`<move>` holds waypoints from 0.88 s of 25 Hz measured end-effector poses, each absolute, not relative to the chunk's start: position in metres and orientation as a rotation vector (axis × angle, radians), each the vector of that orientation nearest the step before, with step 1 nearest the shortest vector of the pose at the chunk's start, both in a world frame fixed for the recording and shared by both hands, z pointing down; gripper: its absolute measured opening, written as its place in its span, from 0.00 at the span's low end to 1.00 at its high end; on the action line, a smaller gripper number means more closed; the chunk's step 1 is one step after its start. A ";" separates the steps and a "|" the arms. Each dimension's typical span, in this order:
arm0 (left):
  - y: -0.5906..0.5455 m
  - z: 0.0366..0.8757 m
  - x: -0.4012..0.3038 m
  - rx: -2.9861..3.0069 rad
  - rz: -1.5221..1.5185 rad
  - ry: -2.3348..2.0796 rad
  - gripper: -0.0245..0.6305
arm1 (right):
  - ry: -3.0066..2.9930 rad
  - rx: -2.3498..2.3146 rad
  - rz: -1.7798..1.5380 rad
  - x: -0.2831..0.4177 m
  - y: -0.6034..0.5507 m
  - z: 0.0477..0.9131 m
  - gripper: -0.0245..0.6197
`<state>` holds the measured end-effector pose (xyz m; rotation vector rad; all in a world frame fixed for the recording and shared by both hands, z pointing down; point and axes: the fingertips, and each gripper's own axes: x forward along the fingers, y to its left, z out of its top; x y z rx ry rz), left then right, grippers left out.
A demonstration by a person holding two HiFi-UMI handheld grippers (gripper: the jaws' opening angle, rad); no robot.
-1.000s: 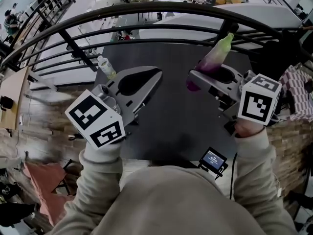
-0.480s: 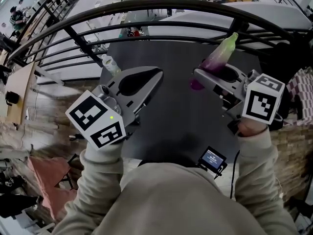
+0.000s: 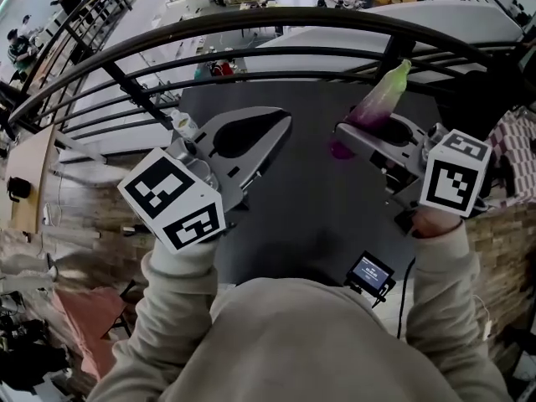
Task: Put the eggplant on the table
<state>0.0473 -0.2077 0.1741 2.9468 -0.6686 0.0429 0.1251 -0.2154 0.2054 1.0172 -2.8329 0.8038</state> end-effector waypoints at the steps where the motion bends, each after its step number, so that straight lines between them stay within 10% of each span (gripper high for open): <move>1: -0.208 0.175 0.049 2.951 0.045 -0.653 0.05 | -2.829 1.035 0.806 0.127 -0.216 0.205 0.39; 22: -0.216 0.185 0.041 2.927 0.059 -0.597 0.05 | -2.792 1.067 0.845 0.122 -0.219 0.209 0.39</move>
